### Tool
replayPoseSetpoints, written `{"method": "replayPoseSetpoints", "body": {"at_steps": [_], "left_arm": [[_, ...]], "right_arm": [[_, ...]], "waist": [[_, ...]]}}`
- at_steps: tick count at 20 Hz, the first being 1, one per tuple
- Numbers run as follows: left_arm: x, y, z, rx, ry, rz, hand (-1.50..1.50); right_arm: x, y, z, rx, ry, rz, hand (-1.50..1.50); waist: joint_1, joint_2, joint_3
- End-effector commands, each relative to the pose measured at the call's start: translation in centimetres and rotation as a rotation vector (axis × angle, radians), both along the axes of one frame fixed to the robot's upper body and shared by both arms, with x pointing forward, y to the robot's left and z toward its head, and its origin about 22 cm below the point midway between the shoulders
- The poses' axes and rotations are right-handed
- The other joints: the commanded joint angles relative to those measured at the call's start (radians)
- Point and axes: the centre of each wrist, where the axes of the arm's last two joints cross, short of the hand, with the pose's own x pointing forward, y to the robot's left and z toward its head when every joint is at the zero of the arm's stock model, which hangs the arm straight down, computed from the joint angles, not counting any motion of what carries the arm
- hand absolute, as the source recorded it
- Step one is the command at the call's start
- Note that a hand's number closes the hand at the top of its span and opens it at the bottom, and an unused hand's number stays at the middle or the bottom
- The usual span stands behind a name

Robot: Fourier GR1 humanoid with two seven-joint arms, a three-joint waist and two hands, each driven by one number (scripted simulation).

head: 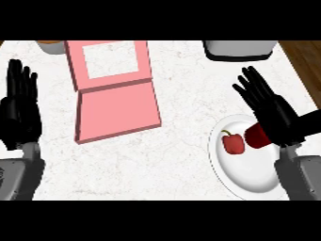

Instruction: Pick the can from the plate and place it in the cardboard box

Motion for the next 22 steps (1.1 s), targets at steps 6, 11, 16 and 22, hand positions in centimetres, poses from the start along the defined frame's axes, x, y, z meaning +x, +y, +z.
{"method": "replayPoseSetpoints", "body": {"at_steps": [6, 11, 16, 22], "left_arm": [[-3.9, 2.7, -5.9, 0.286, 0.354, -0.169, 0.0], [-4.5, 2.1, -6.3, 0.266, 0.419, -0.226, 0.0], [-5.3, 1.0, -5.7, 0.269, 0.417, -0.208, 0.0], [-5.8, 2.1, -6.0, 0.284, 0.421, -0.228, 0.0]], "right_arm": [[2.6, -3.6, 10.0, 0.031, -0.48, 0.07, -1.5], [0.9, -8.7, 2.6, -0.245, -0.29, -0.369, -1.5], [0.7, -13.7, 2.8, -0.339, -0.366, -0.273, -1.5], [0.7, -16.4, 8.7, -0.829, -0.338, -0.102, -1.5]], "waist": [[0.069, 0.04, 0.043], [0.056, 0.039, 0.041], [0.058, 0.037, 0.041], [0.066, 0.037, 0.039]]}}
